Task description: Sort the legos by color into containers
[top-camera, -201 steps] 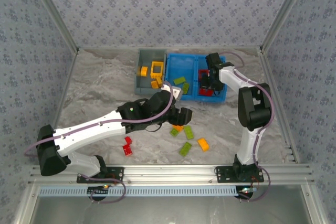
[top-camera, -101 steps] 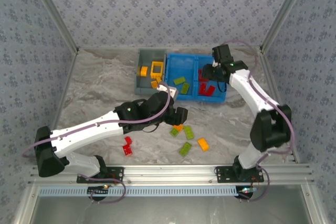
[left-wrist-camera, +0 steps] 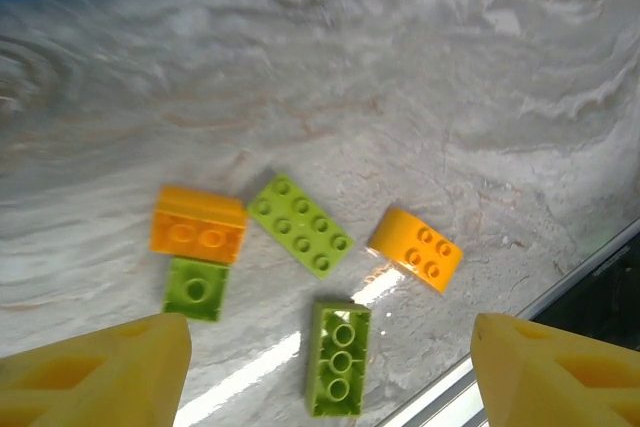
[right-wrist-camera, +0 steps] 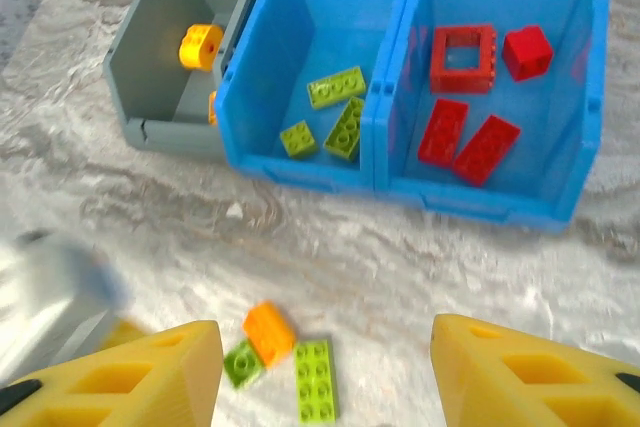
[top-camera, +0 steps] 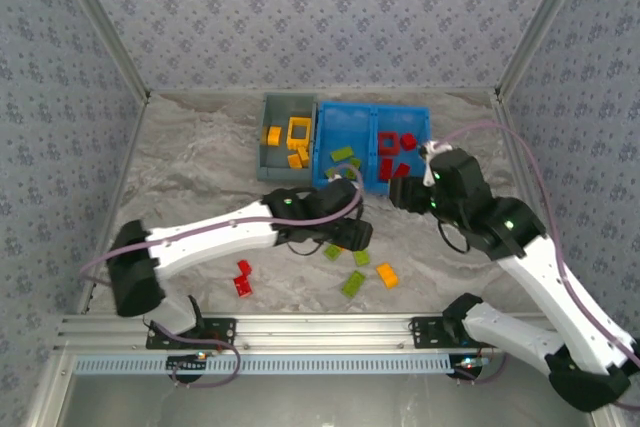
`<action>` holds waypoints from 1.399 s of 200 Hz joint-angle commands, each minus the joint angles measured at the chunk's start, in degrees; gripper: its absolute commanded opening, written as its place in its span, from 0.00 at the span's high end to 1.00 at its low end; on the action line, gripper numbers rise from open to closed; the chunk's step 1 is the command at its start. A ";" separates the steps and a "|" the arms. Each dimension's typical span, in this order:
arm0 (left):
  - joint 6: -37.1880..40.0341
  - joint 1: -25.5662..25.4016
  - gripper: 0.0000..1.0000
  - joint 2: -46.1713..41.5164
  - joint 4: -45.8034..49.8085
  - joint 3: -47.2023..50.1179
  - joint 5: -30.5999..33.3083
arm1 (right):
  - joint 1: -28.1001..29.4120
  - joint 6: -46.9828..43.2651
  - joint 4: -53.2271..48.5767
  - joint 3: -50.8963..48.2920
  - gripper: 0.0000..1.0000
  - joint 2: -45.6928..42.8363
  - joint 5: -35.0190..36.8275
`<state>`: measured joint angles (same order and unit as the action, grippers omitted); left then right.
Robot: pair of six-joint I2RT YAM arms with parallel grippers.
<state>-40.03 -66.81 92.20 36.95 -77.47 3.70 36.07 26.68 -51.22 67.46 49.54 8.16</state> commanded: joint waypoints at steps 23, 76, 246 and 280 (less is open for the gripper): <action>-13.74 -2.40 0.29 14.17 6.30 -11.62 -9.00 | 0.44 -0.58 -9.96 5.75 0.32 -11.21 -3.71; -29.18 -3.00 0.31 24.87 8.60 -20.21 -17.30 | 0.36 -4.09 -13.22 13.14 0.32 -9.46 -0.96; -53.84 -4.81 0.42 35.34 15.25 -27.95 -21.02 | 0.36 -2.61 -12.55 11.29 0.32 -12.01 0.31; -55.01 -4.32 0.44 37.00 14.85 -28.18 -20.75 | 0.40 -2.22 -12.48 10.73 0.32 -12.32 0.25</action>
<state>-92.73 -71.59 127.74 50.39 -104.07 -16.32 36.27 24.36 -62.85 78.89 38.09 7.77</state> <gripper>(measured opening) 0.565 0.681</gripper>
